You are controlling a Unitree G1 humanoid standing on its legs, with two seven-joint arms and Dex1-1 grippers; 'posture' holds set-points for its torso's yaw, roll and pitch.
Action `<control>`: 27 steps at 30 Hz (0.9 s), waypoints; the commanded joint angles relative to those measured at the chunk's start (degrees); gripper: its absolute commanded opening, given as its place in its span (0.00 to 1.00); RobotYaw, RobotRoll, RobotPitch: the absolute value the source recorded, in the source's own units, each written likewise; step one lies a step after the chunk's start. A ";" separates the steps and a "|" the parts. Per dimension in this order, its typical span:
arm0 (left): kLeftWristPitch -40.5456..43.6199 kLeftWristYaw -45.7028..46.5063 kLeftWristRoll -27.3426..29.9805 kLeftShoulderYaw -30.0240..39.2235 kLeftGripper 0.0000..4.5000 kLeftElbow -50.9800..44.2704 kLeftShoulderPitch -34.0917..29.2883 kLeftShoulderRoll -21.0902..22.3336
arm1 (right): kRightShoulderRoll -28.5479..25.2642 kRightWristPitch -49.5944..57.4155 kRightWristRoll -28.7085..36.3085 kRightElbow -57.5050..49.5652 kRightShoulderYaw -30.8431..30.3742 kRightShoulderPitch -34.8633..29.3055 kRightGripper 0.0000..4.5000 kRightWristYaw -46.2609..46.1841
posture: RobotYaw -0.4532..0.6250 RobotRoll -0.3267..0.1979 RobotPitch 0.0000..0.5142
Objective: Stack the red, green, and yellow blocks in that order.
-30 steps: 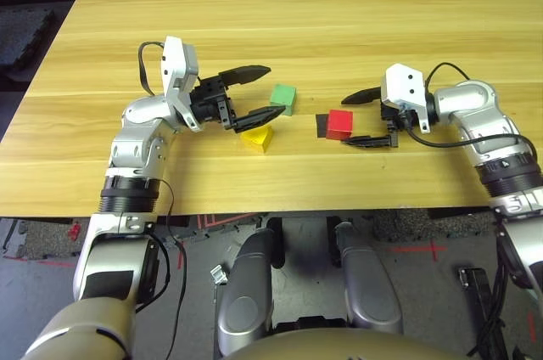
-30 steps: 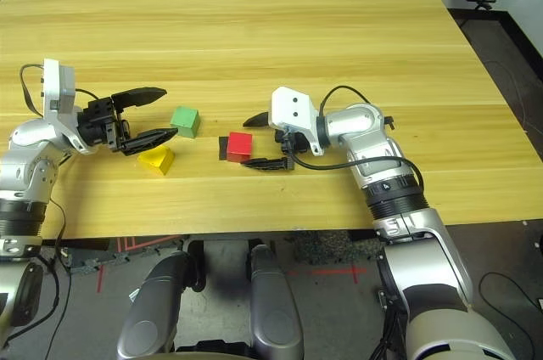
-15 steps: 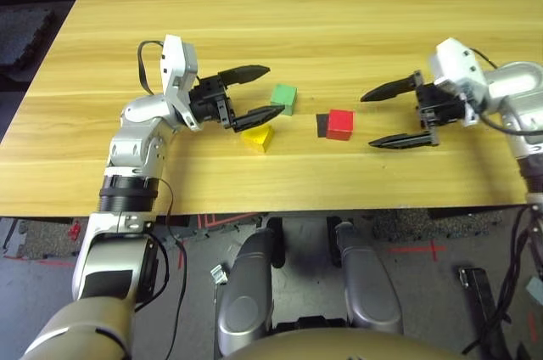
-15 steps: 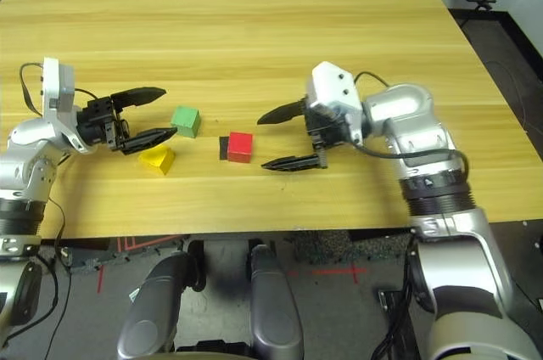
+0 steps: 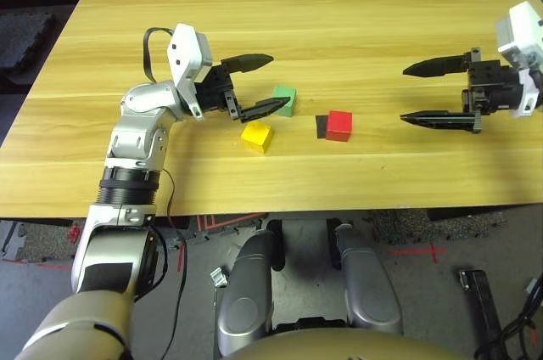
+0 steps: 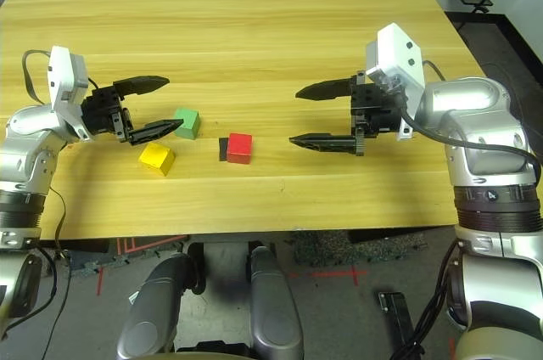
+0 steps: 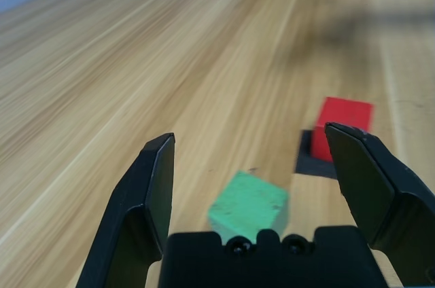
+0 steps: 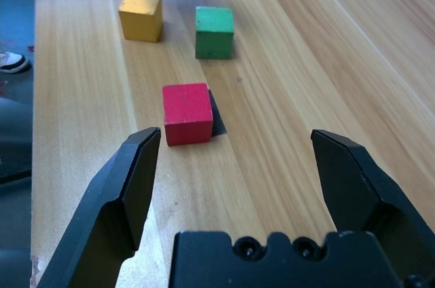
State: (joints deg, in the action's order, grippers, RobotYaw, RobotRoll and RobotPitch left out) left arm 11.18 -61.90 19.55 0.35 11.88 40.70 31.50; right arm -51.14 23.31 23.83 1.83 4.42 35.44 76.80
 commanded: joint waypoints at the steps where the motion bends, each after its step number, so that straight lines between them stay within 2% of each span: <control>1: 11.71 7.04 0.63 -0.42 1.00 -8.71 0.08 -0.23 | -1.01 1.32 1.40 -2.76 2.50 -3.20 0.99 -1.96 | 0.58 0.74 0.51; 4: 24.31 15.50 3.92 2.01 1.00 -17.24 -0.82 -1.79 | -1.18 1.88 1.89 -4.14 3.90 -5.47 0.99 -3.30 | 0.58 0.75 0.51; 7: 33.93 25.19 0.65 1.42 1.00 -25.13 -1.79 -1.77 | -1.17 1.95 2.12 -4.64 4.75 -7.30 0.99 -4.55 | 0.58 0.77 0.51; 9: 38.24 30.92 -0.30 1.95 1.00 -28.35 -2.49 -3.25 | -1.03 1.55 2.17 -4.51 4.90 -7.97 0.99 -5.22 | 0.58 0.78 0.52; 12: 40.31 34.98 -0.36 1.76 1.00 -32.50 -4.77 -5.14 | -0.83 1.52 2.47 -4.17 4.86 -8.19 0.99 -5.92 | 0.59 0.78 0.52; 19: 44.06 43.82 -5.06 -2.23 1.00 -38.15 -10.28 -7.29 | -0.63 1.29 2.40 -2.97 4.07 -7.19 0.99 -6.65 | 0.61 0.77 0.55; 27: 46.16 49.72 -9.01 -7.29 1.00 -39.16 -12.97 -11.60 | 0.02 0.29 1.84 -1.42 3.40 -6.59 0.99 -6.98 | 0.61 0.77 0.56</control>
State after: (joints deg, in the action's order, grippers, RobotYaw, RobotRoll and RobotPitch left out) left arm 55.96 -12.74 11.16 -5.75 -26.32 28.45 20.37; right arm -51.27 24.30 25.84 0.17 8.39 29.12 69.73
